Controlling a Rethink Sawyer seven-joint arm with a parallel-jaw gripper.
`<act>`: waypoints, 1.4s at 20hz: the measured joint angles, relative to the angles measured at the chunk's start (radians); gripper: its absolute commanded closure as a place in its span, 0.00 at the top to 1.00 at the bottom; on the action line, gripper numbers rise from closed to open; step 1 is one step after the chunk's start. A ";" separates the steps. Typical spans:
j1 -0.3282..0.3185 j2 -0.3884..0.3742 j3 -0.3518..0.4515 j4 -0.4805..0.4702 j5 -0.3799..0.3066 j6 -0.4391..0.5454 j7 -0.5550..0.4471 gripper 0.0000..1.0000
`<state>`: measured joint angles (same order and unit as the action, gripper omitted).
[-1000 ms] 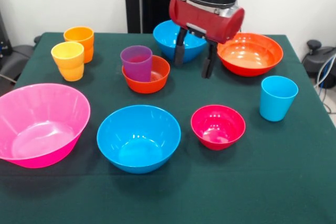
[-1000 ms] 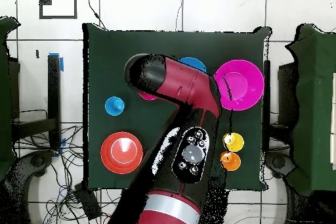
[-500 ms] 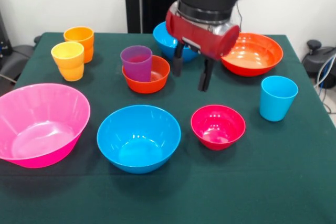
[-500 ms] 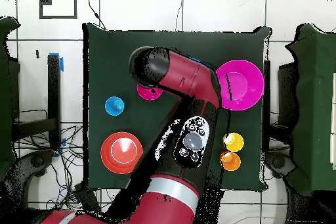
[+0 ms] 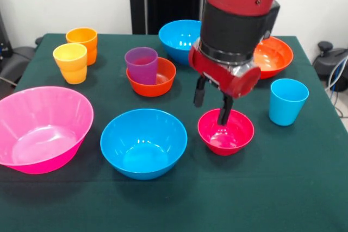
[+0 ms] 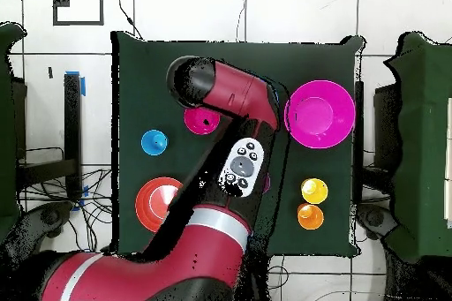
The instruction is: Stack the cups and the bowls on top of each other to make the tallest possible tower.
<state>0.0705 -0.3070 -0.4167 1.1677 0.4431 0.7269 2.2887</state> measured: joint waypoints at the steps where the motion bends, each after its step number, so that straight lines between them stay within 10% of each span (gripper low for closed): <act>1: 0.001 0.012 -0.004 -0.016 0.001 0.000 0.019 1.00; 28: 0.004 0.219 -0.037 -0.185 0.005 0.075 0.112 1.00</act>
<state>0.0742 -0.0875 -0.4534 0.9824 0.4479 0.8019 2.4008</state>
